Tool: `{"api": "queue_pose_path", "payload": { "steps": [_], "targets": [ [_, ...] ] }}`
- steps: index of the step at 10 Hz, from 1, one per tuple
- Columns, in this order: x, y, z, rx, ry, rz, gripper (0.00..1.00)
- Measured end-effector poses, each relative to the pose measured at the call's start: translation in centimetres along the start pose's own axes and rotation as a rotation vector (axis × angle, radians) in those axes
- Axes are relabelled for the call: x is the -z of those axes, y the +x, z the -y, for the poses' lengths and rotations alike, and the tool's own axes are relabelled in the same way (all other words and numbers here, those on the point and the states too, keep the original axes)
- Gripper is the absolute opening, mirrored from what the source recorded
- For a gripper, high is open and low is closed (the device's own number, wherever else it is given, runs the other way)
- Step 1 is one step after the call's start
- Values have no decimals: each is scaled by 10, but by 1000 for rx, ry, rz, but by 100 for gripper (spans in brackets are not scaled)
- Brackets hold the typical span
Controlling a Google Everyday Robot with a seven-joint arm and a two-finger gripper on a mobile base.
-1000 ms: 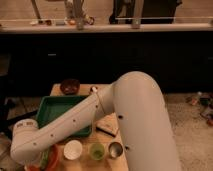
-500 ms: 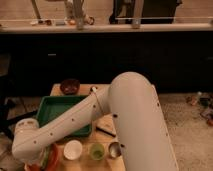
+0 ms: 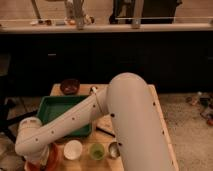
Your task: Place pepper in tray
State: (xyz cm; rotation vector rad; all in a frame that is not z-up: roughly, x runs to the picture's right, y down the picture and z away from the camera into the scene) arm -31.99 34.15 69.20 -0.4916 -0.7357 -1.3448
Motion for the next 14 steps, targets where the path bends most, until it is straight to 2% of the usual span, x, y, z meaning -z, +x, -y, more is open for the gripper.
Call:
{"api": "queue_pose_path", "payload": {
  "steps": [1, 3, 5, 7, 11, 12, 14],
  "targets": [
    [-2, 1, -2, -3, -7, 4, 46],
    [-8, 2, -5, -4, -20, 19, 63],
    [-14, 2, -6, 2, -29, 36, 65],
    [-19, 0, -7, 10, -39, 51, 49],
    [-22, -2, -8, 15, -48, 61, 8],
    [-22, -2, -8, 16, -48, 60, 2],
    [-21, -3, -8, 23, -47, 55, 0]
  ]
}}
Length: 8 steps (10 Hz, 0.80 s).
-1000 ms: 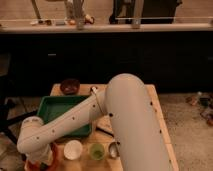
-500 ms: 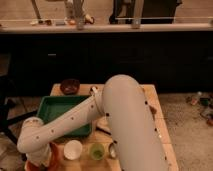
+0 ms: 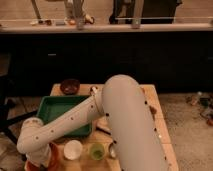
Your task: Place pepper in tray
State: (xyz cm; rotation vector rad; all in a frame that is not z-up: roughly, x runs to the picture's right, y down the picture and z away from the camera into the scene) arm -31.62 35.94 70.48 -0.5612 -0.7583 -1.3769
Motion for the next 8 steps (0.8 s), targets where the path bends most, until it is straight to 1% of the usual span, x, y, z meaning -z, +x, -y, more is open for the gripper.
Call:
{"api": "queue_pose_path", "payload": {
  "steps": [6, 8],
  "targets": [
    [9, -2, 3, 8, 14, -21, 0],
    [14, -2, 5, 12, 25, -30, 0]
  ]
}}
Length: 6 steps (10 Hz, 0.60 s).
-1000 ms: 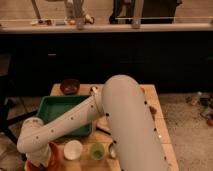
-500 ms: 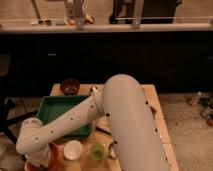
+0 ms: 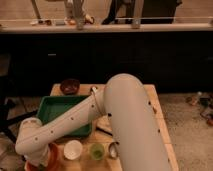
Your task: Place pepper in tray
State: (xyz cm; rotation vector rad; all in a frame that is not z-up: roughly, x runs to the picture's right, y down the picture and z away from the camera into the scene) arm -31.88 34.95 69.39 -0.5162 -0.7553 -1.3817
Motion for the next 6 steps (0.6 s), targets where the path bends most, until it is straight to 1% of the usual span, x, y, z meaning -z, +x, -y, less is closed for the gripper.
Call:
{"api": "queue_pose_path", "payload": {
  "steps": [6],
  "targets": [
    [10, -2, 1, 2, 19, -15, 0]
  ]
}}
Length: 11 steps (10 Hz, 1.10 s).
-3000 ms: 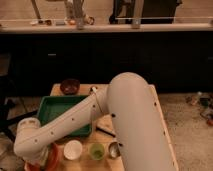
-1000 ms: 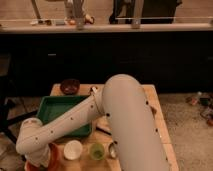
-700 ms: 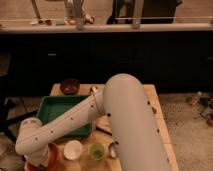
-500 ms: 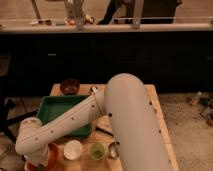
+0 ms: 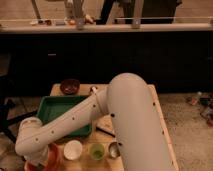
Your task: Place pepper in tray
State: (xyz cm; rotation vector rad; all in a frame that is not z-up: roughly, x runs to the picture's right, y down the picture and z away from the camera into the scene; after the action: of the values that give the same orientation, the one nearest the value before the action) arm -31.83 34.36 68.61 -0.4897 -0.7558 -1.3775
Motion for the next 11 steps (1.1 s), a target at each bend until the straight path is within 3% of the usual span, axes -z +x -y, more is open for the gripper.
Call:
{"api": "queue_pose_path", "payload": {
  "steps": [6, 11],
  "targets": [
    [24, -5, 8, 17, 47, -38, 0],
    [78, 6, 39, 71, 130, -89, 0]
  ]
}}
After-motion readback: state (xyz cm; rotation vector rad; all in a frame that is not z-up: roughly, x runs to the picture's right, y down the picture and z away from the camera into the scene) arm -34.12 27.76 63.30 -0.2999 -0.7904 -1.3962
